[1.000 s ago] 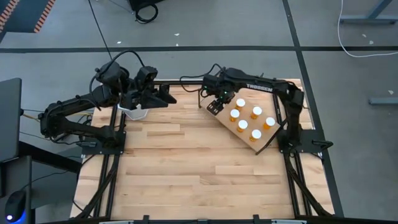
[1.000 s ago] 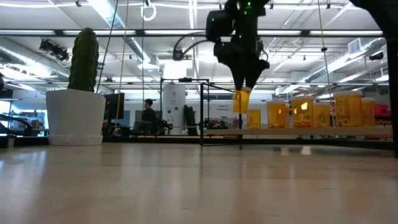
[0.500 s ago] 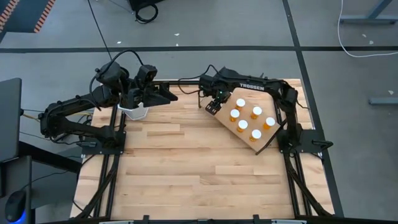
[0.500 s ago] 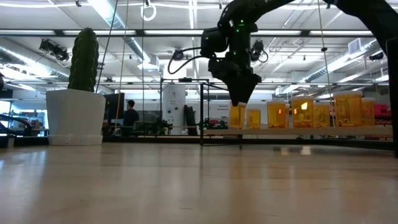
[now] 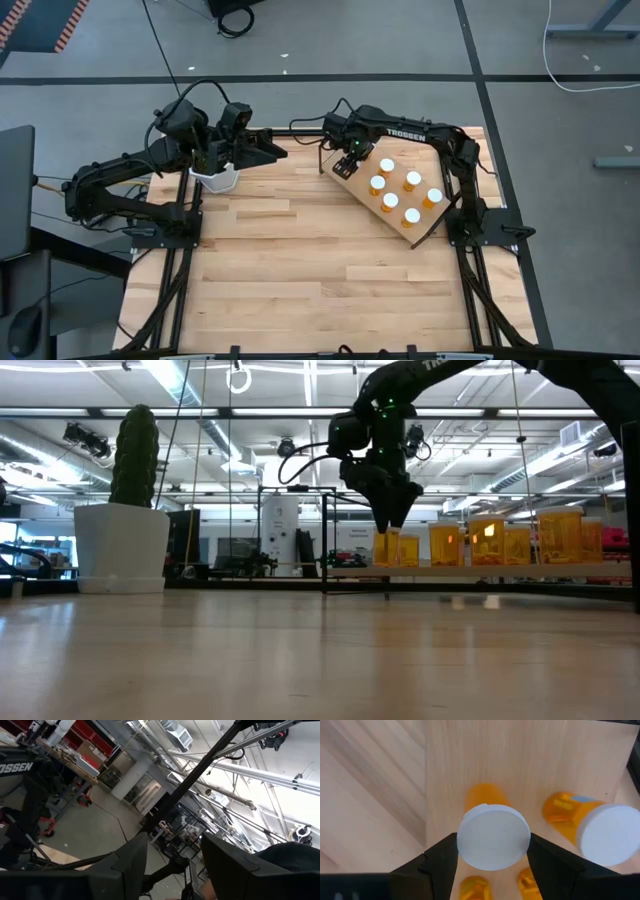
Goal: Pick and place medicine bottles onto shelf by color
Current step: Put the orange pill bottle on the shelf aligned with the left orange pill bottle, then adjust the middle left orange pill bottle on the shelf
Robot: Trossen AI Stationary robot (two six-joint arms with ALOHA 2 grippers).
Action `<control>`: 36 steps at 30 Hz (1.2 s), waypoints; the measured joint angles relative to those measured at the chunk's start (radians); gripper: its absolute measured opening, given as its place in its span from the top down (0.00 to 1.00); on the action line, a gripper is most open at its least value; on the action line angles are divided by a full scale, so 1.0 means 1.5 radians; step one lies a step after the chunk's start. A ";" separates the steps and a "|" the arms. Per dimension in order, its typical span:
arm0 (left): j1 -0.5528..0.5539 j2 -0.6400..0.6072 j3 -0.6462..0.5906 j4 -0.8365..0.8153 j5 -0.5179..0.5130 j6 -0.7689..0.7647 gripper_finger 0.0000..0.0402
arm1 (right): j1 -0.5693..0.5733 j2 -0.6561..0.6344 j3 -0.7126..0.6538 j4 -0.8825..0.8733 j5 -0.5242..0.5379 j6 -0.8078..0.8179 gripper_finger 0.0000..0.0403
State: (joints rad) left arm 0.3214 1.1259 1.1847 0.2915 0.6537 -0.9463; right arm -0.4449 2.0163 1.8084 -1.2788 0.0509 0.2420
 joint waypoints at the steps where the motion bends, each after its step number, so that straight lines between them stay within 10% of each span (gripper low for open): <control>1: 0.000 0.000 0.000 0.000 0.000 0.000 0.52 | 0.001 0.000 0.000 0.000 -0.003 0.000 0.43; 36: 0.000 0.000 0.000 -0.008 0.002 0.030 0.53 | 0.027 -0.022 0.003 -0.159 -0.055 0.008 0.29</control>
State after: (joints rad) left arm 0.3212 1.1263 1.1847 0.2793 0.6560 -0.9018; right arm -0.4044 1.9829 1.8122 -1.5169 -0.0311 0.2547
